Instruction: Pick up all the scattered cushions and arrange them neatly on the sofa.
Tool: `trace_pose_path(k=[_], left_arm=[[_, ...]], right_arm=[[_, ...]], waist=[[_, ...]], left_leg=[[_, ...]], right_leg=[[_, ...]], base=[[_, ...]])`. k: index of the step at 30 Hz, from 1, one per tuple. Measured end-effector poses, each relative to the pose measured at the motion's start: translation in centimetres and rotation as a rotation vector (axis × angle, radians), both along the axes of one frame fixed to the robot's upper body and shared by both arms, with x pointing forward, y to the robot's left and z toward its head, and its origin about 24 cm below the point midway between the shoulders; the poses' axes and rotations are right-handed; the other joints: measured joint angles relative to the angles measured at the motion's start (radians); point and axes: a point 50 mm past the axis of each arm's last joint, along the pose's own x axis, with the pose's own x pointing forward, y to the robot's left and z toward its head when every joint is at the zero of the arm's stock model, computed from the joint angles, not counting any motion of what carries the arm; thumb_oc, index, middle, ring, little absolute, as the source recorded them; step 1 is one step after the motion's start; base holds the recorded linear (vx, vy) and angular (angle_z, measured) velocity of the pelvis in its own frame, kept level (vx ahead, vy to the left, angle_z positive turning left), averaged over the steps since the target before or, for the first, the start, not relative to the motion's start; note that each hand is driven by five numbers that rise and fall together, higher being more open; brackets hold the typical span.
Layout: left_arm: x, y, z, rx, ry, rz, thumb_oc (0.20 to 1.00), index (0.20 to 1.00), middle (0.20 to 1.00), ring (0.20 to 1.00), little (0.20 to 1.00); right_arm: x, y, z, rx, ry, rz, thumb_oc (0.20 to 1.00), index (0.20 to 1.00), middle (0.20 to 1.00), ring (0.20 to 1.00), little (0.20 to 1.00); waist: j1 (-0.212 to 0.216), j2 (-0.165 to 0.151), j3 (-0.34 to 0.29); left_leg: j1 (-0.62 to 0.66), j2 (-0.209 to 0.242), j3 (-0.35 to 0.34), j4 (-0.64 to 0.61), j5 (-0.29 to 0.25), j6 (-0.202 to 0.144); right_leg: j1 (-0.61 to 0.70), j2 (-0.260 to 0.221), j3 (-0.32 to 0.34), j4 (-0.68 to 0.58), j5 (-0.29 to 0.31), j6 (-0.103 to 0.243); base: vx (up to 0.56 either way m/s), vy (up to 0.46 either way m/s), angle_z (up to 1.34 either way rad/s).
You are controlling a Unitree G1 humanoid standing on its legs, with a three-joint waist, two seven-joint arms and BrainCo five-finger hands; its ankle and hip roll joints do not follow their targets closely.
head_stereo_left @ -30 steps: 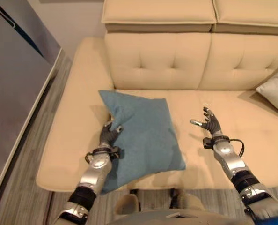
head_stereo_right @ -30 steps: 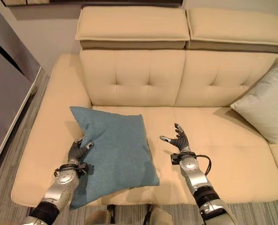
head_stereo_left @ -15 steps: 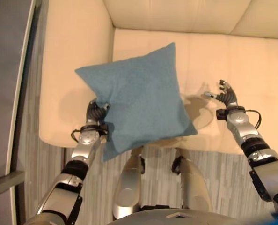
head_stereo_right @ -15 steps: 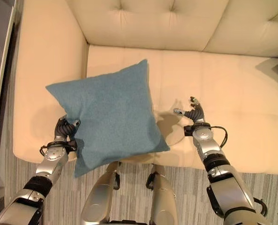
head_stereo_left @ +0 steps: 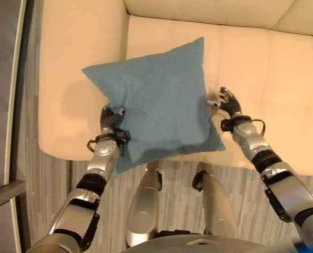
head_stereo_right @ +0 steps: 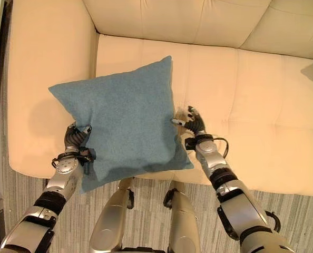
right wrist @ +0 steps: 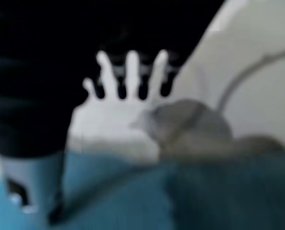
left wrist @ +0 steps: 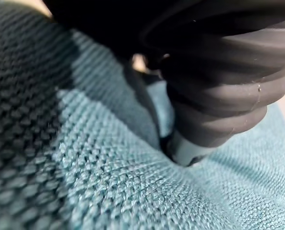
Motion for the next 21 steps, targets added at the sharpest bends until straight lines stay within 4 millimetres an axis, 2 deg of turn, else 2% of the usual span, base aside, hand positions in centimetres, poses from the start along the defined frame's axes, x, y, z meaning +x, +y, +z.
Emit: trace_pose_path(k=[5, 9, 10, 11, 21], left_arm=[[0.4, -0.3, 0.6, -0.002, -0.018, 0.002, 0.200, 0.200, 0.200, 0.200, 0.200], [0.4, -0.3, 0.5, -0.045, -0.017, 0.037, 0.200, 0.200, 0.200, 0.200, 0.200], [0.4, -0.4, 0.4, -0.066, -0.016, 0.048, 0.200, 0.200, 0.200, 0.200, 0.200], [0.4, -0.5, 0.4, -0.092, -0.019, 0.056, 0.200, 0.200, 0.200, 0.200, 0.200], [0.5, -1.3, 0.5, -0.220, -0.062, 0.092, 0.200, 0.200, 0.200, 0.200, 0.200]], right_arm=[[-0.1, 1.4, -0.3, 0.024, 0.010, 0.032, 1.000, 1.000, 1.000, 1.000, 1.000], [-0.3, 3.5, -0.8, 0.075, 0.024, 0.057, 1.000, 1.000, 1.000, 1.000, 1.000], [-0.4, 3.8, -0.9, 0.083, 0.026, 0.062, 0.526, 0.526, 0.526, 0.526, 0.526], [-0.4, 4.1, -0.9, 0.091, 0.026, 0.066, 0.200, 0.200, 0.200, 0.200, 0.200], [-0.2, 4.1, 0.5, 0.204, -0.039, 0.034, 0.200, 0.200, 0.200, 0.200, 0.200]], waist=[[-0.001, -0.013, -0.007], [0.000, -0.014, -0.007], [0.000, -0.014, -0.007], [-0.001, -0.014, -0.007], [-0.001, -0.013, -0.027]], left_leg=[[-0.026, -0.008, -0.011, -0.001, 0.011, 0.002], [-0.027, -0.008, -0.010, -0.001, 0.011, 0.002], [-0.027, -0.008, -0.010, -0.001, 0.011, 0.002], [-0.028, -0.008, -0.010, -0.001, 0.011, 0.002], [-0.061, -0.007, -0.014, -0.001, 0.016, -0.002]], right_leg=[[-0.020, -0.007, -0.005, 0.000, 0.003, 0.002], [-0.021, -0.007, -0.005, 0.000, 0.003, 0.002], [-0.021, -0.007, -0.005, 0.000, 0.003, 0.002], [-0.022, -0.007, -0.005, 0.000, 0.003, 0.002], [-0.055, -0.006, -0.005, 0.000, 0.006, 0.000]], base=[[0.00, -0.003, 0.07], [0.00, 0.000, 0.00], [0.00, 0.000, 0.00], [0.00, 0.000, 0.00], [0.01, 0.004, 0.00]])
